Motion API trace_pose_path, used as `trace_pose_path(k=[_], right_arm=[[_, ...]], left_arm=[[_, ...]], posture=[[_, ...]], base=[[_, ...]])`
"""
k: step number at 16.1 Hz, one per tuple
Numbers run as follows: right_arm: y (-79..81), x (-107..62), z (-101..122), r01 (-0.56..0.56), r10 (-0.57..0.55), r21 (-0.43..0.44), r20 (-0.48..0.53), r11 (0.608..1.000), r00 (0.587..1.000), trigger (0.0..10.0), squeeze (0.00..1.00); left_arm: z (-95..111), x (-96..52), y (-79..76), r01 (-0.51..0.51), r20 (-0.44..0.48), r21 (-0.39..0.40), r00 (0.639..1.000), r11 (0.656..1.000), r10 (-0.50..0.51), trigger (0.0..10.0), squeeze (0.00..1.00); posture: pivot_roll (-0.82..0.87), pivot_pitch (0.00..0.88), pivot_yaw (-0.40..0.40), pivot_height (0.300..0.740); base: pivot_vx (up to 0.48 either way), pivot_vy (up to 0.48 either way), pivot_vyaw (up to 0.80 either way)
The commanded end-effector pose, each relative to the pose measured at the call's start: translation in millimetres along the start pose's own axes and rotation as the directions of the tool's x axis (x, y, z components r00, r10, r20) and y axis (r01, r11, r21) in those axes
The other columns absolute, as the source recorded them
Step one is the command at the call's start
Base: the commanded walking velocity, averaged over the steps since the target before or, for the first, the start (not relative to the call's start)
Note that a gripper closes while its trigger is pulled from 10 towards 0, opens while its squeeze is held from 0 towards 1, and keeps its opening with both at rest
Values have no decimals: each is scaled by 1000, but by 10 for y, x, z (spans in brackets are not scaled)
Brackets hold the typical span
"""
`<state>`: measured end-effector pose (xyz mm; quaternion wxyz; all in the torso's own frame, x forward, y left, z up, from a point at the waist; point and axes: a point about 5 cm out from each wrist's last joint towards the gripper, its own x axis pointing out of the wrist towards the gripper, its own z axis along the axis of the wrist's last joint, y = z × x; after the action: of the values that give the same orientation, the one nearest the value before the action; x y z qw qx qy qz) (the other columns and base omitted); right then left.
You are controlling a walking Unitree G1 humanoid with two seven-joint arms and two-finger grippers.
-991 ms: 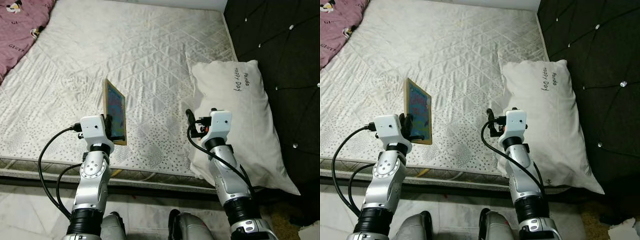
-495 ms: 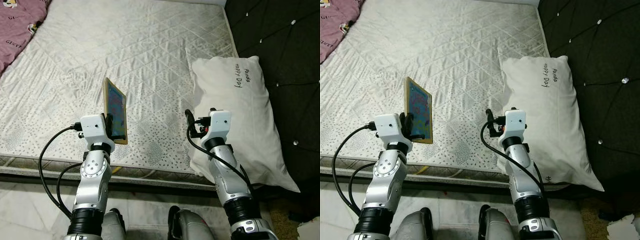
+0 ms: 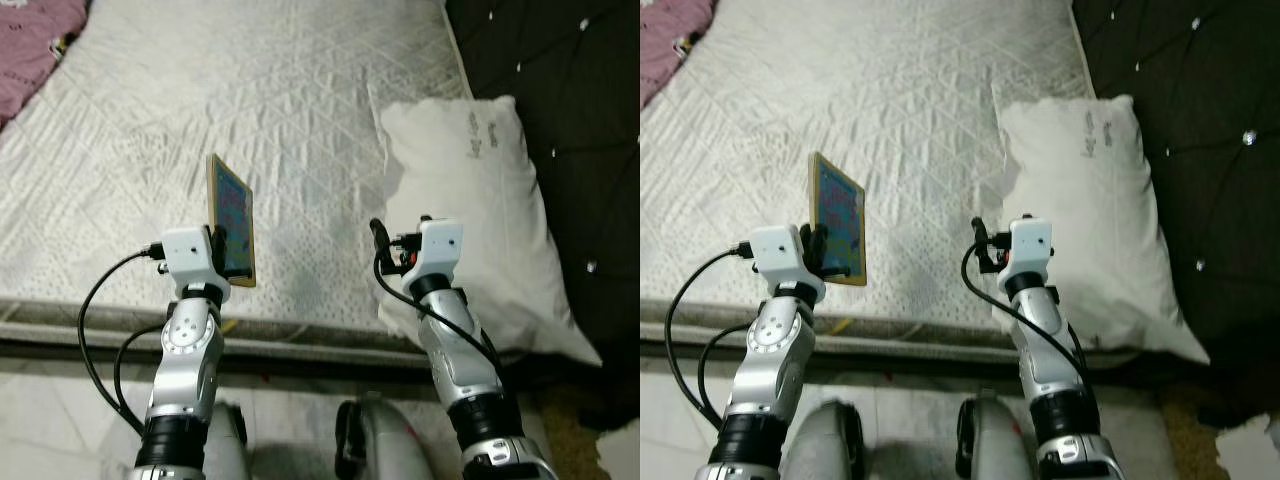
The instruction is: Clean up the room
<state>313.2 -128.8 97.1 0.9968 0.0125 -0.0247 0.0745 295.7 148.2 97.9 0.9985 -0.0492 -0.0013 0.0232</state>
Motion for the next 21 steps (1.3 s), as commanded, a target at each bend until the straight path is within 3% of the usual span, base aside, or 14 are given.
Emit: trace_pose_path(k=[1, 11, 21], right_arm=[[1, -5, 12, -8, 8, -4, 0, 1000, 1000, 10000, 0], [15, -13, -15, -18, 18, -12, -15, 1000, 1000, 10000, 0], [28, -12, -11, -33, 33, -10, -16, 999, 999, 10000, 0]], left_arm=[[65, 4, -19, 5, 28, -1, 1000, 1000, -5, 10000, 0], [79, -5, -16, 5, 45, -18, 999, 1000, -4, 10000, 0], [85, -5, -34, 16, 47, -28, 999, 999, -15, 10000, 0]], posture=[[-29, 219, -49, 633], [-26, 211, -50, 628], [-28, 215, -53, 604]], base=[[0, 0, 0], [0, 0, 0], [275, 0, 0]])
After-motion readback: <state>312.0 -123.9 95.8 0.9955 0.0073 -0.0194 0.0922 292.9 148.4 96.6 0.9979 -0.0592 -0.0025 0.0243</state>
